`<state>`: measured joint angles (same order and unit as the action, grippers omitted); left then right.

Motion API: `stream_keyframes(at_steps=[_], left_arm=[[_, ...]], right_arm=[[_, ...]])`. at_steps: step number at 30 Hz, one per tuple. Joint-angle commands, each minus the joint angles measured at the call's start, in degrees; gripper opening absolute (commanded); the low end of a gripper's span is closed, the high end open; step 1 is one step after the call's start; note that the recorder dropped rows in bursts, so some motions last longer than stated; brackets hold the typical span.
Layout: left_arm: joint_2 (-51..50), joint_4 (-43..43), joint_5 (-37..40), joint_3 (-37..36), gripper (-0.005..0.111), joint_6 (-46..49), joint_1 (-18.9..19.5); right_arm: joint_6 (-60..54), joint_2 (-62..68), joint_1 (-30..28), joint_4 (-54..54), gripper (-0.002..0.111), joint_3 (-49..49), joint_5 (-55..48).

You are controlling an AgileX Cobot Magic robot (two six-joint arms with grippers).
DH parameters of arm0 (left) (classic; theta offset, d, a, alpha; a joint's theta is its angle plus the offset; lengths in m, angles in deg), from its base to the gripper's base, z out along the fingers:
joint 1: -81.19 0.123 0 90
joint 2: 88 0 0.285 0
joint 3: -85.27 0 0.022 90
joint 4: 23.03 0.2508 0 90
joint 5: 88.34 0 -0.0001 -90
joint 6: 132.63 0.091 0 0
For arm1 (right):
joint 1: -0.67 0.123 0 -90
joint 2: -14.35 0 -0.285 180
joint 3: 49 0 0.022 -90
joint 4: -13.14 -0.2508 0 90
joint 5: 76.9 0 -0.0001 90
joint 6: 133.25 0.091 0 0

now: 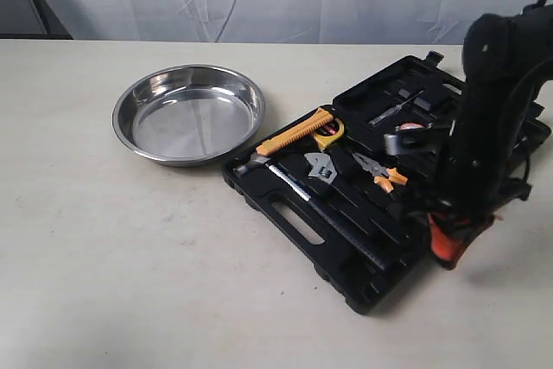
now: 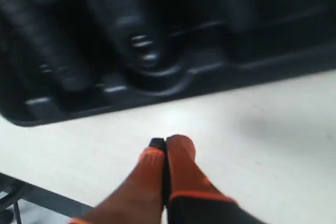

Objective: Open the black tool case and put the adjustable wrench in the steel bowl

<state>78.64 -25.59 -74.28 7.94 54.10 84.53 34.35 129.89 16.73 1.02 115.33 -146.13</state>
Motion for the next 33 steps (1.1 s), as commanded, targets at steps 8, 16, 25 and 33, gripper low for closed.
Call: stream_keyframes(at_steps=[8, 16, 25, 33], left_arm=[[0.2, 0.3, -0.7, 0.1, 0.000, -0.3, 0.1], [0.2, 0.3, -0.7, 0.1, 0.000, -0.3, 0.1], [0.2, 0.3, -0.7, 0.1, 0.000, -0.3, 0.1], [0.2, 0.3, -0.7, 0.1, 0.000, -0.3, 0.1]], right_arm=[[-5.9, -0.9, 11.4, -4.3, -0.001, 9.9, 30.5], [0.3, 5.4, 11.3, 10.9, -0.001, 20.9, 25.9], [-1.4, 9.3, 8.8, 2.2, -0.001, 23.7, 12.4], [-3.2, 9.3, 10.9, 0.2, -0.001, 19.5, 15.2]])
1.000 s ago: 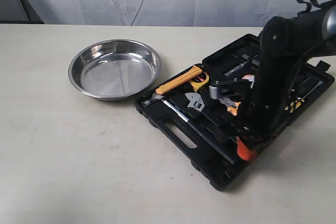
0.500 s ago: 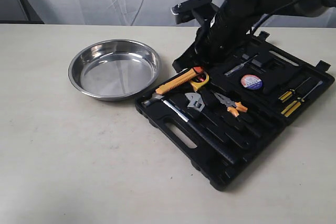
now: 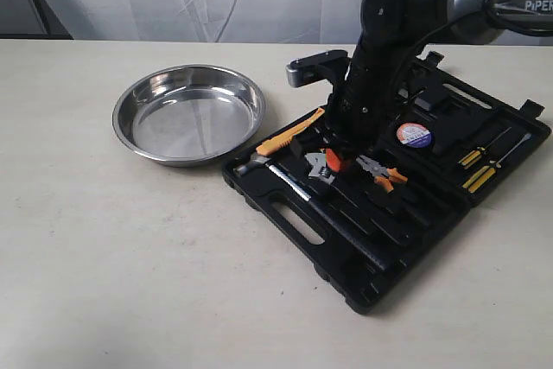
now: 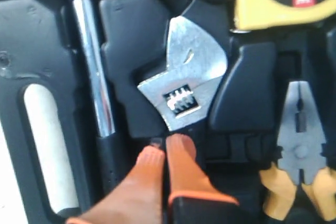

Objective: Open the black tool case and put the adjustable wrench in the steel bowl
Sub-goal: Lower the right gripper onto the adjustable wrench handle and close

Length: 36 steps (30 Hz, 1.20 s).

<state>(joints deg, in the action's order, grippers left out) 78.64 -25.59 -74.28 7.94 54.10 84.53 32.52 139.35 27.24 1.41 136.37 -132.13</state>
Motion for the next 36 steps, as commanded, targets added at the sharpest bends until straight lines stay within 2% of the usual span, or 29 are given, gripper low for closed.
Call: stream_keyframes(at_steps=[1, 3, 5, 7, 9, 11, 18, 36], left_arm=[[0.2, 0.3, -0.7, 0.1, 0.000, -0.3, 0.1], [0.2, 0.3, -0.7, 0.1, 0.000, -0.3, 0.1], [0.2, 0.3, -0.7, 0.1, 0.000, -0.3, 0.1], [0.2, 0.3, -0.7, 0.1, 0.000, -0.3, 0.1], [0.2, 0.3, -0.7, 0.1, 0.000, -0.3, 0.1], [0.2, 0.3, -0.7, 0.1, 0.000, -0.3, 0.1], [0.2, 0.3, -0.7, 0.1, 0.000, -0.3, 0.1], [0.2, 0.3, -0.7, 0.1, 0.000, -0.3, 0.1]], right_arm=[[-1.6, -0.1, 0.4, 0.1, 0.001, -1.6, 1.7], [-2.9, -0.1, 0.4, 1.2, 0.012, -1.9, 2.1], [-3.3, 0.2, 0.4, 2.7, 0.028, -1.9, 3.2], [-3.3, 0.7, 0.4, 3.7, 0.049, -1.9, 3.6], [-3.3, 1.5, 0.4, 4.1, 0.063, -1.9, 3.3], [-3.3, 2.4, 0.4, 4.1, 0.062, -1.9, 3.3], [-3.2, 5.1, 0.4, 6.3, 0.046, -1.9, 3.5], [-0.2, 2.9, 0.8, 6.1, 0.046, -1.9, -2.8]])
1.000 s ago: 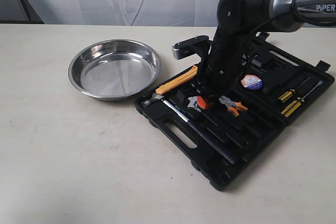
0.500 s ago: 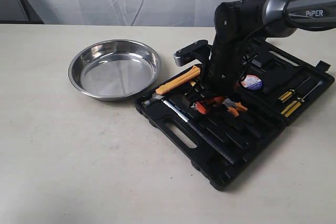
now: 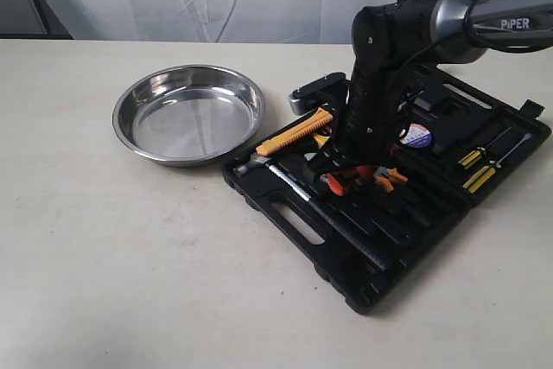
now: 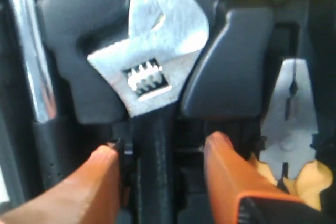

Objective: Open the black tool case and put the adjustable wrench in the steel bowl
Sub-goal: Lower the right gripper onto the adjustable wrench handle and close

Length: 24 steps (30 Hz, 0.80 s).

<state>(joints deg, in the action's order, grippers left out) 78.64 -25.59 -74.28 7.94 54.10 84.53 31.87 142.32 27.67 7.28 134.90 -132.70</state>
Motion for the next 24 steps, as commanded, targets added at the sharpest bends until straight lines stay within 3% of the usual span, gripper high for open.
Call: stream_keyframes(at_steps=[1, 16, 18, 21, 24], left_arm=[[0.2, 0.3, -0.7, 0.1, 0.000, -0.3, 0.1], [0.2, 0.3, -0.7, 0.1, 0.000, -0.3, 0.1], [0.2, 0.3, -0.7, 0.1, 0.000, -0.3, 0.1], [0.2, 0.3, -0.7, 0.1, 0.000, -0.3, 0.1], [0.2, 0.3, -0.7, 0.1, 0.000, -0.3, 0.1]], right_arm=[[0.5, -0.1, 0.5, 0.2, 0.046, -0.5, -2.4], [1.1, 4.7, 0.6, 0.3, 0.042, -0.5, 1.1], [1.4, 4.8, 0.6, 0.2, 0.029, -0.5, 1.0], [1.4, 4.1, 0.6, 0.0, -0.001, -0.5, 1.0], [1.4, 2.7, 0.6, -0.2, 0.000, -0.5, 0.8]])
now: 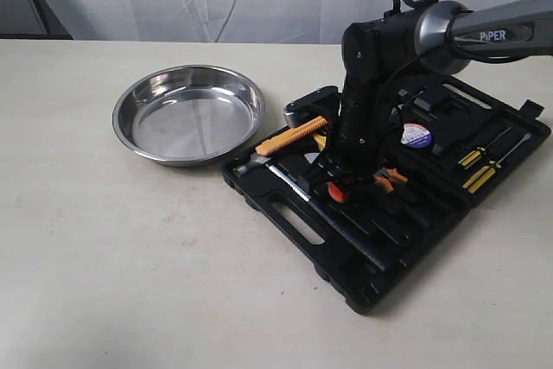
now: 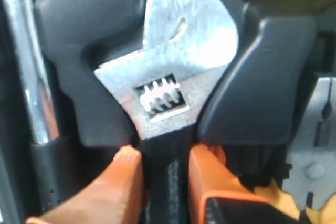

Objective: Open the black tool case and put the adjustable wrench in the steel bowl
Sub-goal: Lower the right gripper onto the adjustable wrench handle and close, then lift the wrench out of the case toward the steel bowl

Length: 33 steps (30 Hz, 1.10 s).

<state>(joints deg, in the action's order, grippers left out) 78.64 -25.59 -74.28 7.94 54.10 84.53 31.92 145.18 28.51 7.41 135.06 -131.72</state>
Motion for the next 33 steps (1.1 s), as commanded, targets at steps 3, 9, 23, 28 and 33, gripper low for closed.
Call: stream_keyframes(at_steps=[3, 9, 23, 28, 33], left_arm=[[0.2, 0.3, -0.7, 0.1, 0.000, -0.3, 0.1], [0.2, 0.3, -0.7, 0.1, 0.000, -0.3, 0.1], [0.2, 0.3, -0.7, 0.1, 0.000, -0.3, 0.1], [0.2, 0.3, -0.7, 0.1, 0.000, -0.3, 0.1], [0.2, 0.3, -0.7, 0.1, 0.000, -0.3, 0.1]], right_arm=[[1.4, -2.1, -0.2, -0.3, 0.000, -0.6, -0.1], [1.4, -5.9, -0.2, -0.3, 0.000, -0.6, 1.5], [1.4, -8.9, -0.2, -0.4, 0.000, 1.3, 6.7], [-4.0, -7.0, -0.1, -8.0, -0.001, 12.8, 9.0], [-10.5, 3.4, 1.7, -17.4, -0.001, 32.4, 7.1]])
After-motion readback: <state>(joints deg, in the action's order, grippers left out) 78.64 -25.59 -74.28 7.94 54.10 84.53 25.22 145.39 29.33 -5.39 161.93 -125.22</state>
